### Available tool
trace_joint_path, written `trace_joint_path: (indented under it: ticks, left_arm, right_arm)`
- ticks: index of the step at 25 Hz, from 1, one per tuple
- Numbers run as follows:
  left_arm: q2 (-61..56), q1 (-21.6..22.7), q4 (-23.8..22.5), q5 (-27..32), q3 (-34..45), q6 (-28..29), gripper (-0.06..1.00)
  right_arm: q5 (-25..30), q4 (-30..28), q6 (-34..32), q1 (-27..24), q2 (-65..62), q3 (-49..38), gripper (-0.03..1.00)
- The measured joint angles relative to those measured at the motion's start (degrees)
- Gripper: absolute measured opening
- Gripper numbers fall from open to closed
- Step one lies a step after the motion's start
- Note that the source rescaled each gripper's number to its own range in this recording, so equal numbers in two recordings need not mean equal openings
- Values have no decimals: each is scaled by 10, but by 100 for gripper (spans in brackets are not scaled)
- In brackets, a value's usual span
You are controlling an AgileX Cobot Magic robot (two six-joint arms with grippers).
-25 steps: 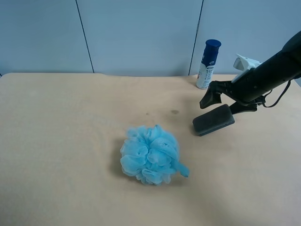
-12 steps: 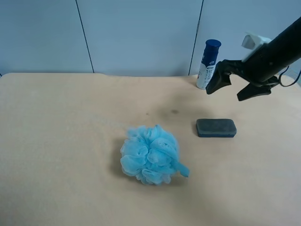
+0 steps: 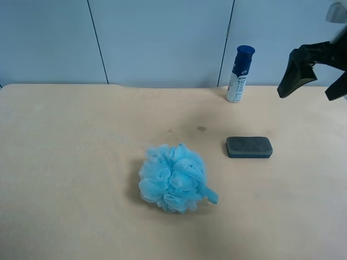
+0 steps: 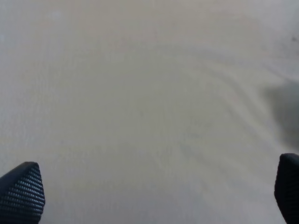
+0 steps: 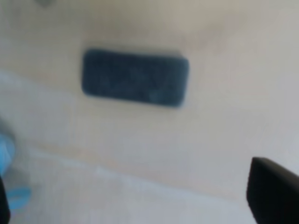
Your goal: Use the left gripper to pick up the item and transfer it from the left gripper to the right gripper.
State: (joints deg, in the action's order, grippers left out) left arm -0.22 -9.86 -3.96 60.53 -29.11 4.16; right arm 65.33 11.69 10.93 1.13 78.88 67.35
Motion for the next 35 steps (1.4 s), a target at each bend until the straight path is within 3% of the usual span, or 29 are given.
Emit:
trace_joint_path:
  ticks: [4,35]
  left_arm:
    - [0,0,0,0,0,-1,100]
    - [0,0,0,0,0,0,100]
  right_arm:
    - [36,-17,-9,0,-69,-12,100]
    - [36,-31,-25,0,-751,-346,100]
